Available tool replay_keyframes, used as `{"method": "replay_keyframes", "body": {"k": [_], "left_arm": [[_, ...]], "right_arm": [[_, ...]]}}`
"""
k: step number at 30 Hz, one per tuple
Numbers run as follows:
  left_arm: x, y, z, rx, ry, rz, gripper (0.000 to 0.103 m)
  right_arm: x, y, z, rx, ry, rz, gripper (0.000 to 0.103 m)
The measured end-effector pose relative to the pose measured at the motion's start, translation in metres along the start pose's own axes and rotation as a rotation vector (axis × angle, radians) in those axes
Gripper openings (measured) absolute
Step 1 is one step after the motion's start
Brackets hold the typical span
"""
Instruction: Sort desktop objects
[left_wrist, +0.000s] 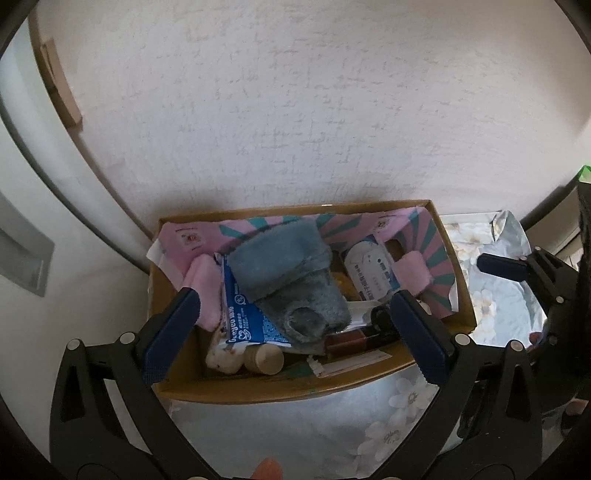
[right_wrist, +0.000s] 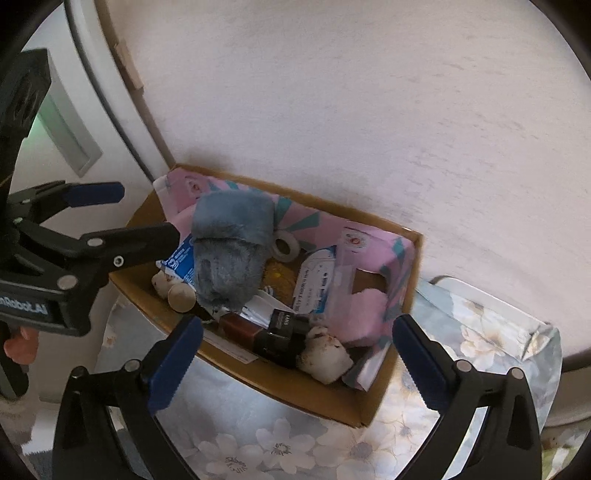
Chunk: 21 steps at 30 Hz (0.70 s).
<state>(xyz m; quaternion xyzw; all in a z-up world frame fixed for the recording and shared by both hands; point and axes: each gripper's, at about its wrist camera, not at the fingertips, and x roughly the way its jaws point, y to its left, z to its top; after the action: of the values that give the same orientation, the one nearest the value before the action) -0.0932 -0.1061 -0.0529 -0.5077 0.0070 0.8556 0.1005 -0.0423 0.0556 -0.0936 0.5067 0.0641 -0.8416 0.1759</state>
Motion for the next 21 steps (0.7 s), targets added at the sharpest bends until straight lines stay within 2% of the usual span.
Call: {"method": "replay_keyframes", "body": {"k": [4, 8, 11, 17, 21], "left_arm": [[-0.014, -0.012, 0.004, -0.011, -0.033, -0.01, 0.102], [-0.03, -0.03, 0.006, -0.026, -0.061, 0.057, 0.103], [-0.041, -0.046, 0.0, -0.016, -0.064, 0.078, 0.103], [-0.068, -0.071, -0.022, -0.016, -0.097, 0.066, 0.103], [-0.088, -0.088, -0.036, -0.008, -0.147, 0.052, 0.103]], "right_arm": [[-0.015, -0.013, -0.005, 0.072, 0.001, -0.034, 0.102], [-0.037, -0.034, -0.019, 0.207, -0.004, -0.072, 0.102], [-0.06, -0.047, -0.032, 0.292, -0.031, -0.127, 0.102], [-0.104, -0.052, -0.056, 0.348, -0.093, -0.224, 0.102], [-0.12, -0.051, -0.07, 0.37, -0.134, -0.288, 0.102]]}}
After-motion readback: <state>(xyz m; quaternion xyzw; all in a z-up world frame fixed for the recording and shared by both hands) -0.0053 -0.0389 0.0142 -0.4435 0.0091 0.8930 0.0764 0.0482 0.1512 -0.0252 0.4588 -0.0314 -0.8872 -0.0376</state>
